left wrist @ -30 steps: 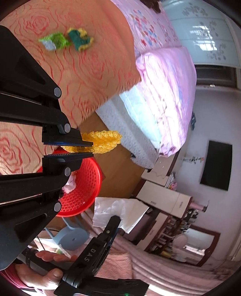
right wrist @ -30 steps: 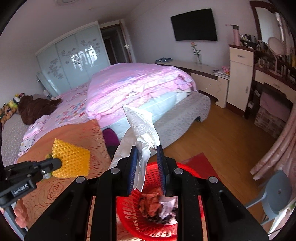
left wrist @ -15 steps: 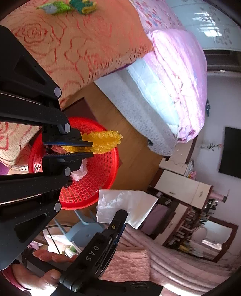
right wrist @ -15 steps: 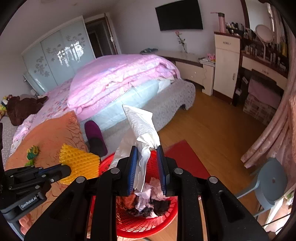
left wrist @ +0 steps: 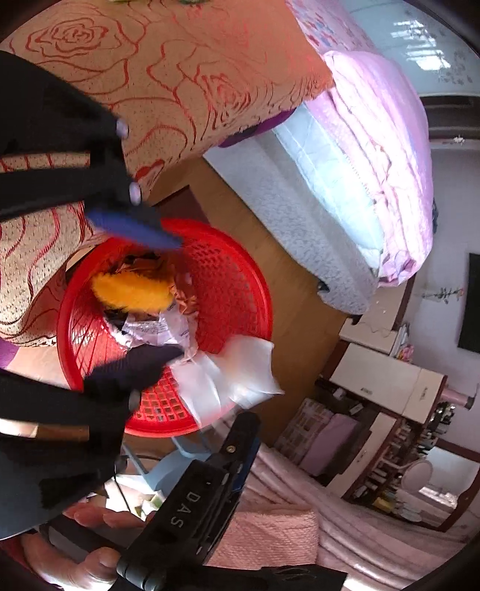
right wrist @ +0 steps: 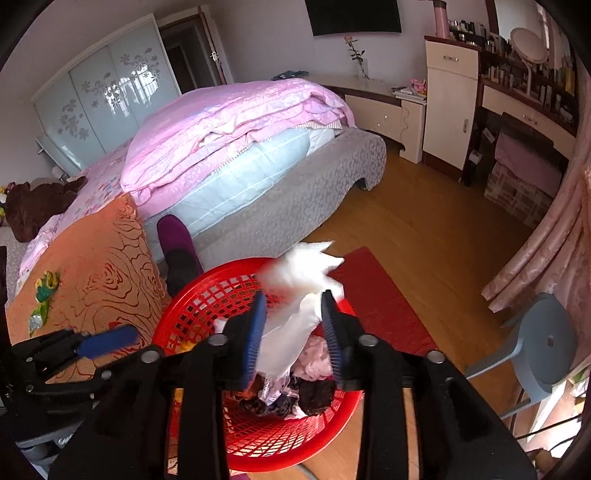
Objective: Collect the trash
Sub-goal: 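Open both tools to drop the yellow net and white tissue into the wastebasket, then move both tools back to the tablecloth toward the green packet and sponge, then grasp the green packet with the left tool while the right tool grasps the green-yellow sponge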
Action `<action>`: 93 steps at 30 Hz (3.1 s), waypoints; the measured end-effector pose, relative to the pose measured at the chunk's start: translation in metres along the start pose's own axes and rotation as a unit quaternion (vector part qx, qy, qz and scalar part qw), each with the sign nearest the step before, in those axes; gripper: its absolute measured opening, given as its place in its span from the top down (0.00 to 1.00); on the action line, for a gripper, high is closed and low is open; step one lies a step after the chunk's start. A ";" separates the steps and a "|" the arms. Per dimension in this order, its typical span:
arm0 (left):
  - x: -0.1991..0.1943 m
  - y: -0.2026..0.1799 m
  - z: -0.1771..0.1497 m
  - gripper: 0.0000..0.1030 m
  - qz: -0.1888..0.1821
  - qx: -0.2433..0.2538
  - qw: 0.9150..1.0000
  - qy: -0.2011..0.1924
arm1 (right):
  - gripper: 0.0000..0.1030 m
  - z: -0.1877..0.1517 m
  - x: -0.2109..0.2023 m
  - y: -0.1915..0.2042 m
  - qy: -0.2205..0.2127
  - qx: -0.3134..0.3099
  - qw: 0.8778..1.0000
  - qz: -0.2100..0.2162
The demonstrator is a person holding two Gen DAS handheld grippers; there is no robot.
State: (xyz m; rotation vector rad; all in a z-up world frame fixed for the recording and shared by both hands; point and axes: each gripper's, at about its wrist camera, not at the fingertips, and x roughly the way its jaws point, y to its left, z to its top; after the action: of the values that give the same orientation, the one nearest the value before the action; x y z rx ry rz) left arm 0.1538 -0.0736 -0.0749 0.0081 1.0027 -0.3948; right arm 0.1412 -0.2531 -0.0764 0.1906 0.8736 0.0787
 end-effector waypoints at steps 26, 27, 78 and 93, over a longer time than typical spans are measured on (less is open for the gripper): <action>-0.126 0.164 -0.031 0.28 0.122 -0.076 0.987 -0.071 | 0.46 0.019 -0.010 0.124 -0.029 -0.090 0.992 0.088; -0.130 0.171 -0.034 0.28 0.126 -0.078 0.986 -0.074 | 0.46 0.021 -0.008 0.132 -0.028 -0.095 0.991 0.094; -0.181 0.284 -0.110 0.54 0.126 -0.202 0.966 -0.101 | 0.41 -0.005 0.084 0.396 0.086 -0.341 0.908 0.229; -0.189 0.248 -0.114 0.54 0.111 -0.166 0.973 -0.119 | 0.53 0.003 0.025 0.331 0.031 -0.245 0.948 0.201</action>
State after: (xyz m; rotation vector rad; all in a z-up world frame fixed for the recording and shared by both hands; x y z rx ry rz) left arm 0.0519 0.2384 -0.0243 -0.2222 0.8095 -0.0177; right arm 0.1627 0.0746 -0.0279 -0.1046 0.8420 0.6791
